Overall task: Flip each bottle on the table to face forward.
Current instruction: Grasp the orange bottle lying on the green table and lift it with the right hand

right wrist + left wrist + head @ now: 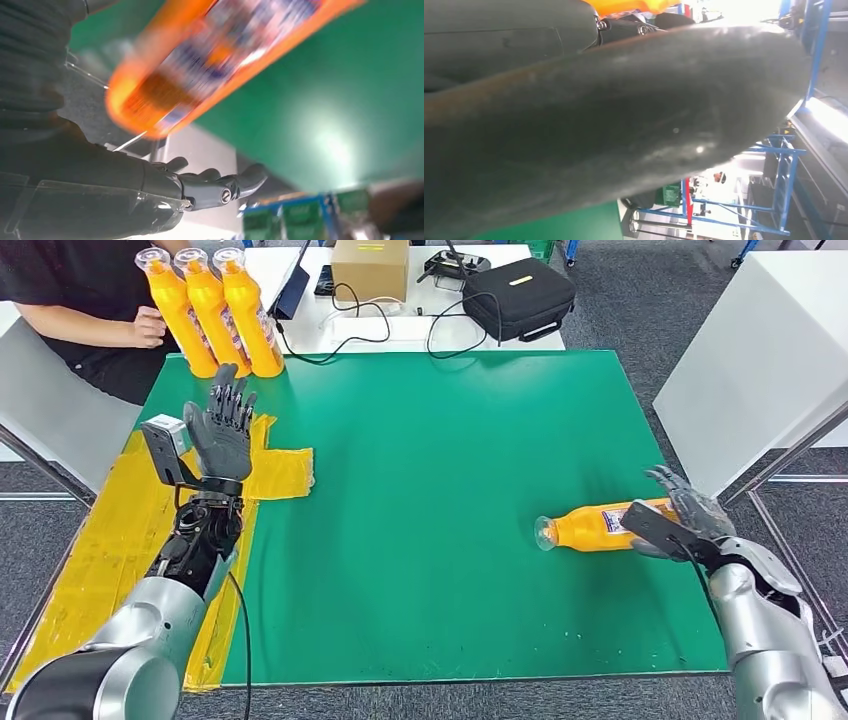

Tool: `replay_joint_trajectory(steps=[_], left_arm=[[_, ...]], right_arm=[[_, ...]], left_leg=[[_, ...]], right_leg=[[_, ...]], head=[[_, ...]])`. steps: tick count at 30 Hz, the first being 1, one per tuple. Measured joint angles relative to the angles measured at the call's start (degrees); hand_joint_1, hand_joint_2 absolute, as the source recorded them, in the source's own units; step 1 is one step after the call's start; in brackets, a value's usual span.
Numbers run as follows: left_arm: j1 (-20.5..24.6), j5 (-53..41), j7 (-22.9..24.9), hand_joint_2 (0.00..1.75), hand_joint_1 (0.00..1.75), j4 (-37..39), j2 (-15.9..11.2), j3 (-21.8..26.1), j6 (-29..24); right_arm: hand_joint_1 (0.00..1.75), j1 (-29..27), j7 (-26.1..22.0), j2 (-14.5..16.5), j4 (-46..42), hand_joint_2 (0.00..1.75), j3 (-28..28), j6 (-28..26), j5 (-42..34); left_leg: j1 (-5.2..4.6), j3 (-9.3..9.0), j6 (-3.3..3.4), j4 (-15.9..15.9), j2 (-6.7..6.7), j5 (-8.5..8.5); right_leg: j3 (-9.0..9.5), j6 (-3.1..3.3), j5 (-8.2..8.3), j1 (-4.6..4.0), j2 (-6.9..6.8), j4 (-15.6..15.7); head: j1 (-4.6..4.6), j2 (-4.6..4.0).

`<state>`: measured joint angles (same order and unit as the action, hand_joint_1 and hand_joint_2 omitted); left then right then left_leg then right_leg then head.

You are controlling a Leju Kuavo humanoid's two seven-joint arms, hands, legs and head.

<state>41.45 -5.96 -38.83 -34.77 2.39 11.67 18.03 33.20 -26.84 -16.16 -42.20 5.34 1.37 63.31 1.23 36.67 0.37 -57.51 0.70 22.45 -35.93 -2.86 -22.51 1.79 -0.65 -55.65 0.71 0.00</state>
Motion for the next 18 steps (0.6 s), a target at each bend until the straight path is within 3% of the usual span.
replay_joint_trajectory(steps=[17, 18], left_arm=[[0.41, 1.65, -0.22, 0.0, 0.0, 2.23, -4.19, 3.4, 0.46], [0.37, 1.56, -0.22, 0.0, 0.0, 2.23, -4.32, 3.63, 0.62]], right_arm=[[0.0, 9.99, 6.83, 4.44, 17.55, 1.75, -12.53, 3.49, 8.26], [0.38, 10.35, 7.8, 4.58, 18.13, 1.75, -13.14, 3.83, 8.82]], left_leg=[[0.0, 0.0, 0.0, 0.0, -0.01, -0.01], [0.0, 0.0, 0.0, 0.0, -0.02, -0.01]], right_leg=[[0.0, 0.0, 0.0, 0.0, -0.01, -0.01], [0.01, 0.0, 0.0, 0.0, -0.01, -0.01]], head=[[-0.01, 0.0], [-0.01, 0.0]])
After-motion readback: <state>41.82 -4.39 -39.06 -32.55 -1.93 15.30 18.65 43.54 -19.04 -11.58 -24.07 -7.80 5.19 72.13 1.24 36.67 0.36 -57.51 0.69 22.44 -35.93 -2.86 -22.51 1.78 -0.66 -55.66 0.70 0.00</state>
